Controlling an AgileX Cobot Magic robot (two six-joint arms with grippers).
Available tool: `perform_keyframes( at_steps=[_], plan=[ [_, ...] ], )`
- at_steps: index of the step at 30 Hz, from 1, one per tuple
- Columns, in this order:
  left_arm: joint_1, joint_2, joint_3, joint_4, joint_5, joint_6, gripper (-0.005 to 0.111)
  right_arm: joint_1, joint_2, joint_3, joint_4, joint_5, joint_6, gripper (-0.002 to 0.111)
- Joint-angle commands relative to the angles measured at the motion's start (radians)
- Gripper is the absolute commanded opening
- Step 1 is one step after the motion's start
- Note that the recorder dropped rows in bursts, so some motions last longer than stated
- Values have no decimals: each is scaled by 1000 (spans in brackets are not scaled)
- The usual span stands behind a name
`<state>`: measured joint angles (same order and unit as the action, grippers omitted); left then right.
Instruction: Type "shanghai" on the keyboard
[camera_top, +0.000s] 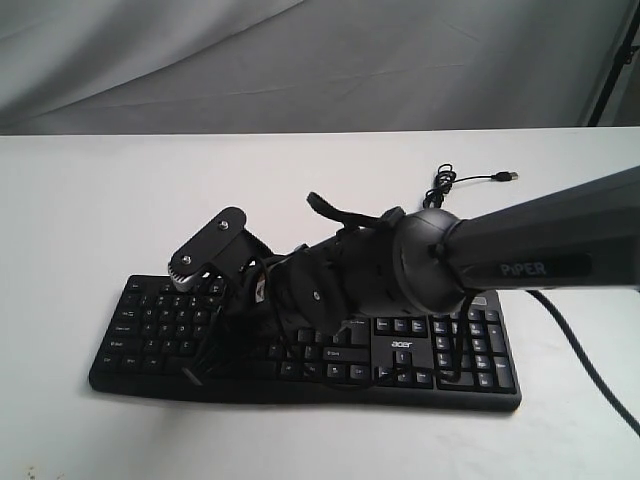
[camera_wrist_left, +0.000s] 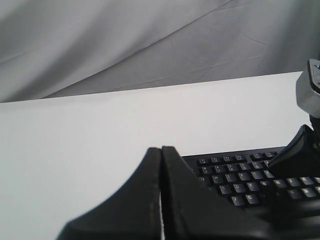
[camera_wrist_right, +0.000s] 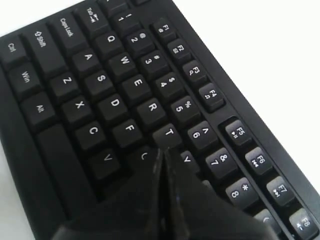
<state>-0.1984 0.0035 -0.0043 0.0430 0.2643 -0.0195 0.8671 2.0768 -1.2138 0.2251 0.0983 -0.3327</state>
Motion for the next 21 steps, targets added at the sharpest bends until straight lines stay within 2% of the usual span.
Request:
perform_keyframes(
  at_steps=[1,21],
  plan=[
    [-4,-3,4,1,-5,-3,0,-8,-11,7,-1,-4,-3,0],
    [-4,-3,4,1,-5,-3,0,-8,24,7,-1,1,-3,0]
  ],
)
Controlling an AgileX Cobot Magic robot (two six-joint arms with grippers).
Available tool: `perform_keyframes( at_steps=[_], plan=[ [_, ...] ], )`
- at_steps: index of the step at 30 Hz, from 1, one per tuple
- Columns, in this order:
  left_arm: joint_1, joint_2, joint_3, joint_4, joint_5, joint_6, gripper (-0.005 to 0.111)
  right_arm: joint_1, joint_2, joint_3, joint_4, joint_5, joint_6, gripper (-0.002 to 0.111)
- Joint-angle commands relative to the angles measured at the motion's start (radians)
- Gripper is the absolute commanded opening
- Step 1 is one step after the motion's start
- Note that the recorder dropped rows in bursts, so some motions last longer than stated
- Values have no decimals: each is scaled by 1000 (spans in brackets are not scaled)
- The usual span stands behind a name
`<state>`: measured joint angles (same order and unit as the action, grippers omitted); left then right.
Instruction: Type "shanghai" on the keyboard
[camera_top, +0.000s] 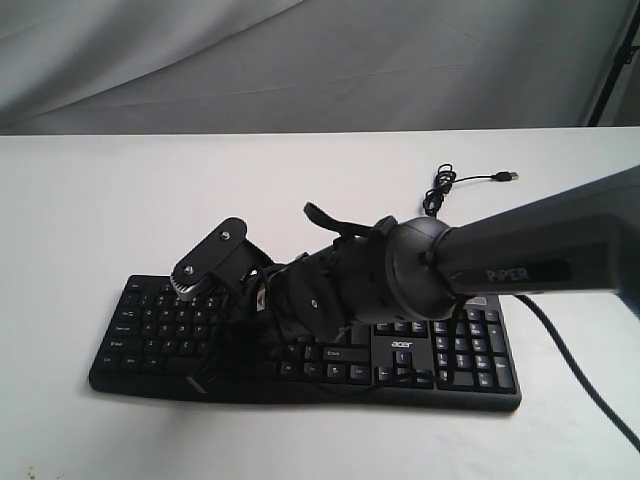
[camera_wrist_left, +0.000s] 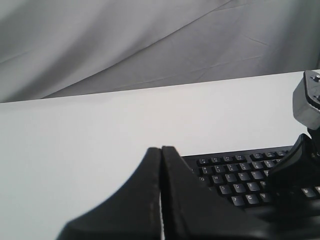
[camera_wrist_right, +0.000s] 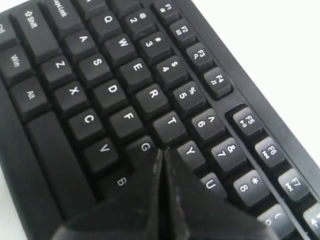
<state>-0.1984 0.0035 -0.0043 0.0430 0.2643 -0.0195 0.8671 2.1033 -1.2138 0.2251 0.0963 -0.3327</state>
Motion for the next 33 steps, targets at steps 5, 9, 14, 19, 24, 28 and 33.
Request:
perform_keyframes(
  at_steps=[5,9,14,19,24,28,33],
  plan=[
    [-4,-3,4,1,-5,-3,0,-8,-3,7,-1,22,-3,0],
    [-4,-3,4,1,-5,-3,0,-8,-3,7,-1,30,-3,0],
    [-4,-3,4,1,-5,-3,0,-8,-3,7,-1,30,-3,0],
    [-4,-3,4,1,-5,-3,0,-8,-20,0,-1,34,-3,0],
    [-4,-3,4,1,-5,-3,0,26,-24,-106,-6,87,-3,0],
    [-4,-3,4,1,-5,-3,0,58,38,-253,-18,168,-3,0],
    [-4,-3,4,1,-5,-3,0,79,153,-415,-34,255,-3,0]
  ],
)
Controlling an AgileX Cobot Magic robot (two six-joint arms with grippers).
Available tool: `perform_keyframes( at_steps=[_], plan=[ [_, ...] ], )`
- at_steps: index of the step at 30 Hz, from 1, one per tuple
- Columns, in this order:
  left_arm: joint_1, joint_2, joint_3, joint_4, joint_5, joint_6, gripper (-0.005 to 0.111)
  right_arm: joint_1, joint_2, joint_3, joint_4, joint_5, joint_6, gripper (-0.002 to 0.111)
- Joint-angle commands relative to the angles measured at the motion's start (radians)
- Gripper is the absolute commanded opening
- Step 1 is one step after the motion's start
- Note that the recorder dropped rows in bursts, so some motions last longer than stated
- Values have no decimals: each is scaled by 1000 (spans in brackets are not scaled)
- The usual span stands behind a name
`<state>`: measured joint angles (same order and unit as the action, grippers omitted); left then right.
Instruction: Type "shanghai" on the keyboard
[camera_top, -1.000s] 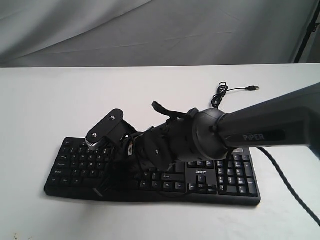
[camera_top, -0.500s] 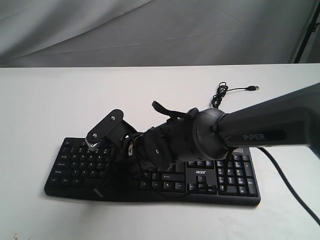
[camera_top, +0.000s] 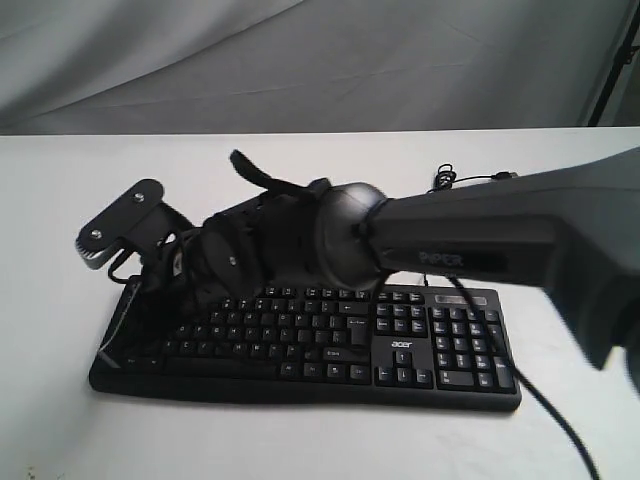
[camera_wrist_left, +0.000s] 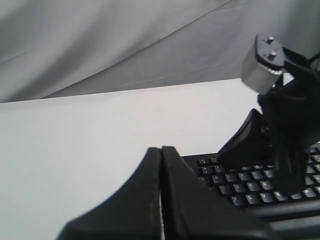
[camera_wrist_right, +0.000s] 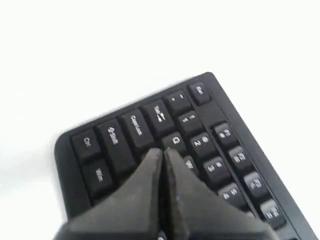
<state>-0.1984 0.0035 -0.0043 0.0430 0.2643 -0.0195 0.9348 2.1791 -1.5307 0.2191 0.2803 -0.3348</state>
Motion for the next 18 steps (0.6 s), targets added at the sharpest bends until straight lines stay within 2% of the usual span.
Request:
perform_keyframes(
  at_steps=[1,18],
  plan=[
    [-4,-3,4,1,-5,-3,0,14,95,-118,-28,76,-1,0],
    [-4,-3,4,1,-5,-3,0,14,131,-146,-41,57,-1,0]
  ],
)
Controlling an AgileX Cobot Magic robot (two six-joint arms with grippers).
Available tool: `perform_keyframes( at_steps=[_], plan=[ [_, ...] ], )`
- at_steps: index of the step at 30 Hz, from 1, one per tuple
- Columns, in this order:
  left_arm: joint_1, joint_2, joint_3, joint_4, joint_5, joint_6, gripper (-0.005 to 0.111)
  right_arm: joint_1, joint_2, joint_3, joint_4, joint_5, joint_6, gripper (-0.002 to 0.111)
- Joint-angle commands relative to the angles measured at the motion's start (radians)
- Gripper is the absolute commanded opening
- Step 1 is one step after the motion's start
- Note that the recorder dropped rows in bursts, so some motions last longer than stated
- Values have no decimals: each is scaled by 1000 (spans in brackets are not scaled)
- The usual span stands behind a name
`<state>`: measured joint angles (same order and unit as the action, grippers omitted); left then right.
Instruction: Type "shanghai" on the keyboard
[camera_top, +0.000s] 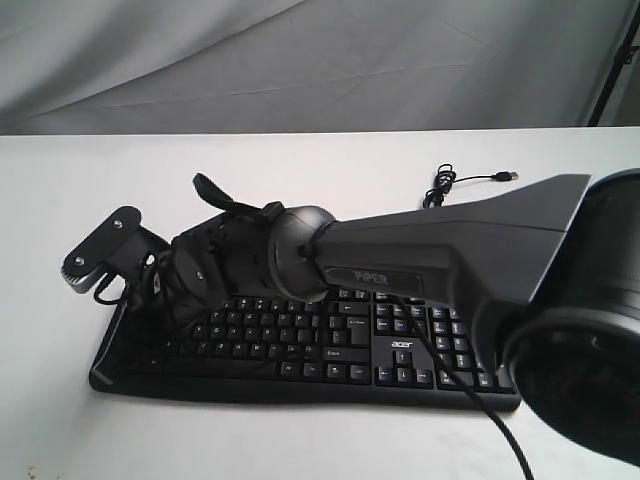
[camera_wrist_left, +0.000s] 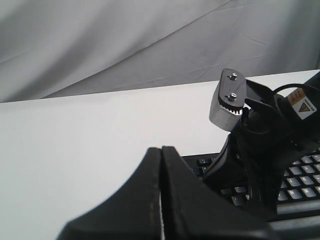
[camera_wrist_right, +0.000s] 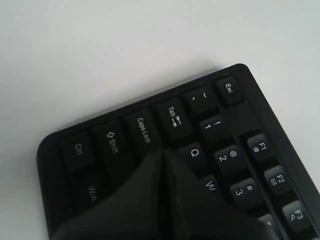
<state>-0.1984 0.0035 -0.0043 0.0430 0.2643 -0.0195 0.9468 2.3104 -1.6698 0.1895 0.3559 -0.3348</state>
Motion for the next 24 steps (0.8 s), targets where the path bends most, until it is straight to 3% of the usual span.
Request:
perform_keyframes(
  at_steps=[1,24],
  plan=[
    [-4,-3,4,1,-5,-3,0,2,-1,-7,-11,-23,-1,0],
    [-4,-3,4,1,-5,-3,0,2,-70,43,-74,22,29,0]
  ],
)
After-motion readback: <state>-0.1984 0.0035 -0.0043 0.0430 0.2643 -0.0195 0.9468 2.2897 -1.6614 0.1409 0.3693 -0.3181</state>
